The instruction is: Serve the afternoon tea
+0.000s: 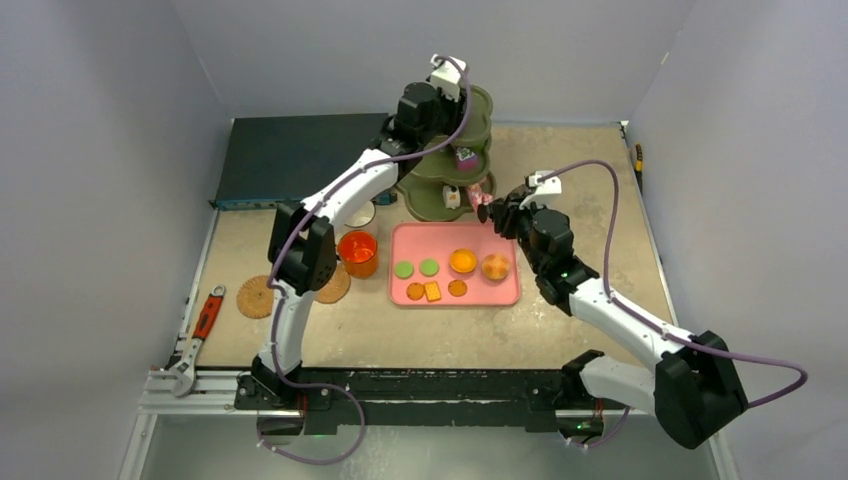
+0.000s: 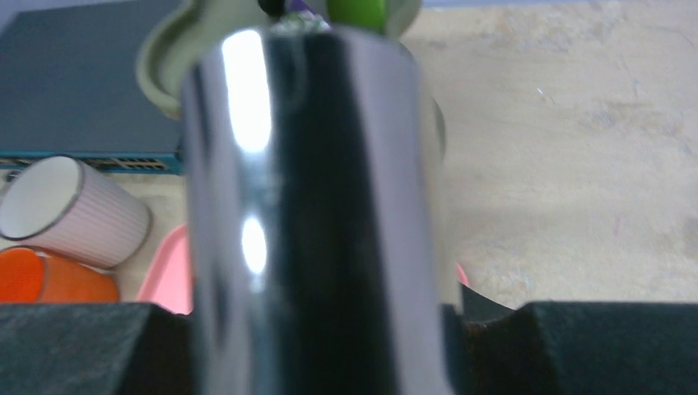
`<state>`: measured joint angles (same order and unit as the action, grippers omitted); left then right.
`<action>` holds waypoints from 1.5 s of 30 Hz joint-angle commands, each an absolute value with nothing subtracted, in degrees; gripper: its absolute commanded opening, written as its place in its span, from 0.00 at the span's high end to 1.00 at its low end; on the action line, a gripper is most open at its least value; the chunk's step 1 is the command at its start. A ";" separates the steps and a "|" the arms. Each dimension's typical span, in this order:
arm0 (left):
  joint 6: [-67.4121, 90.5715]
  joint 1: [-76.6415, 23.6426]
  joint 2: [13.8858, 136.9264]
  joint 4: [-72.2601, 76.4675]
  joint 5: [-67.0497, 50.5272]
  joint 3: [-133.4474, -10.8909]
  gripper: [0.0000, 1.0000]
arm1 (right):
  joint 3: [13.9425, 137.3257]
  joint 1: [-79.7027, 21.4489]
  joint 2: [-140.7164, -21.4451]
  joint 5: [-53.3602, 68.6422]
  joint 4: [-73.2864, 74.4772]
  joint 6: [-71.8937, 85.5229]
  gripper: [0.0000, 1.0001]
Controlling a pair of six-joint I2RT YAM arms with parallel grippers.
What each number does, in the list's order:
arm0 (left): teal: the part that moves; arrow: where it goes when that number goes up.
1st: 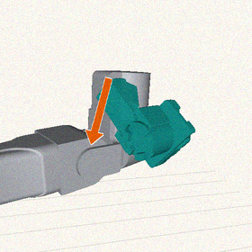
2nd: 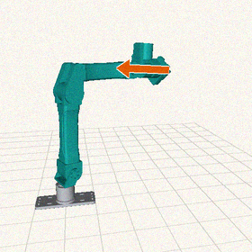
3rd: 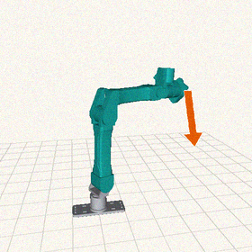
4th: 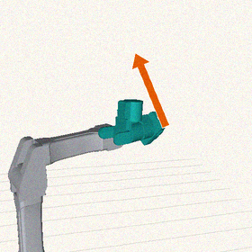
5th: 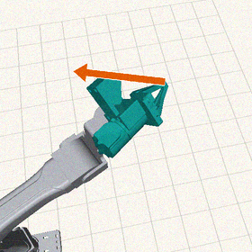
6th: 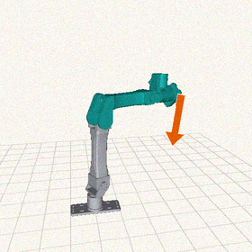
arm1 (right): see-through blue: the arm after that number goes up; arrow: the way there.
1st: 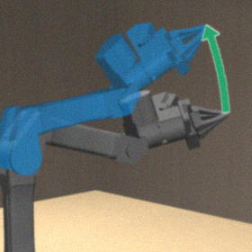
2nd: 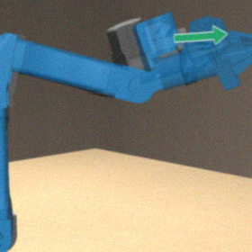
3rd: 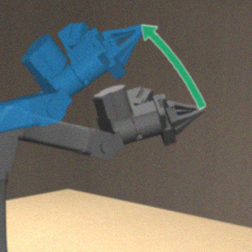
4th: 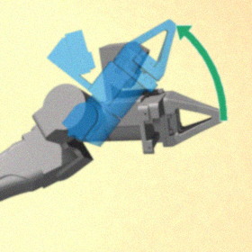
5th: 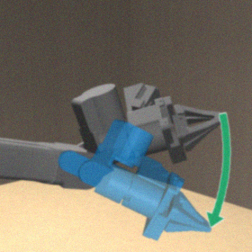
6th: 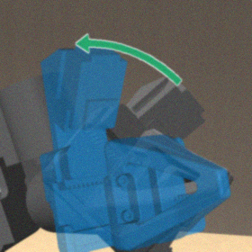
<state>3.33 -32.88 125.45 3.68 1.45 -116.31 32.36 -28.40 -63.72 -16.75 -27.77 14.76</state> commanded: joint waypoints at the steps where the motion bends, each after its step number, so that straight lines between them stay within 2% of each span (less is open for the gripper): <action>1: 3.43 -34.06 120.16 4.61 6.56 -118.63 0.42 | 38.58 -29.04 -62.46 -12.32 -33.01 13.33 0.81; 2: 3.36 -34.03 119.59 3.78 6.62 -118.46 0.31 | 39.42 -29.22 -62.69 -11.78 -33.31 13.21 0.81; 5: 2.05 -33.62 117.46 0.46 4.33 -117.84 0.15 | 42.01 -29.97 -63.97 -10.48 -34.23 12.97 0.81; 10: 1.56 -30.69 114.30 -4.88 -3.88 -116.08 0.04 | 46.50 -32.16 -68.03 -10.25 -35.94 11.93 0.81; 15: 3.07 -26.26 113.03 -7.83 -11.60 -116.24 0.03 | 49.49 -33.02 -71.58 -10.11 -37.86 11.51 0.81; 22: 2.01 -23.98 110.82 -9.84 -16.70 -114.54 0.02 | 52.14 -33.49 -76.16 -11.67 -41.44 9.81 0.80; 37: 0.22 -22.46 106.35 -10.73 -18.35 -109.45 0.02 | 55.19 -33.53 -86.58 -16.35 -50.90 7.24 0.79; 40: 0.26 -22.05 106.21 -10.66 -18.90 -109.14 0.02 | 55.69 -33.77 -87.71 -16.16 -50.32 7.53 0.75; 45: -1.25 -21.62 107.40 -10.63 -22.97 -110.56 0.02 | 55.31 -34.80 -87.53 -16.68 -49.48 7.78 0.58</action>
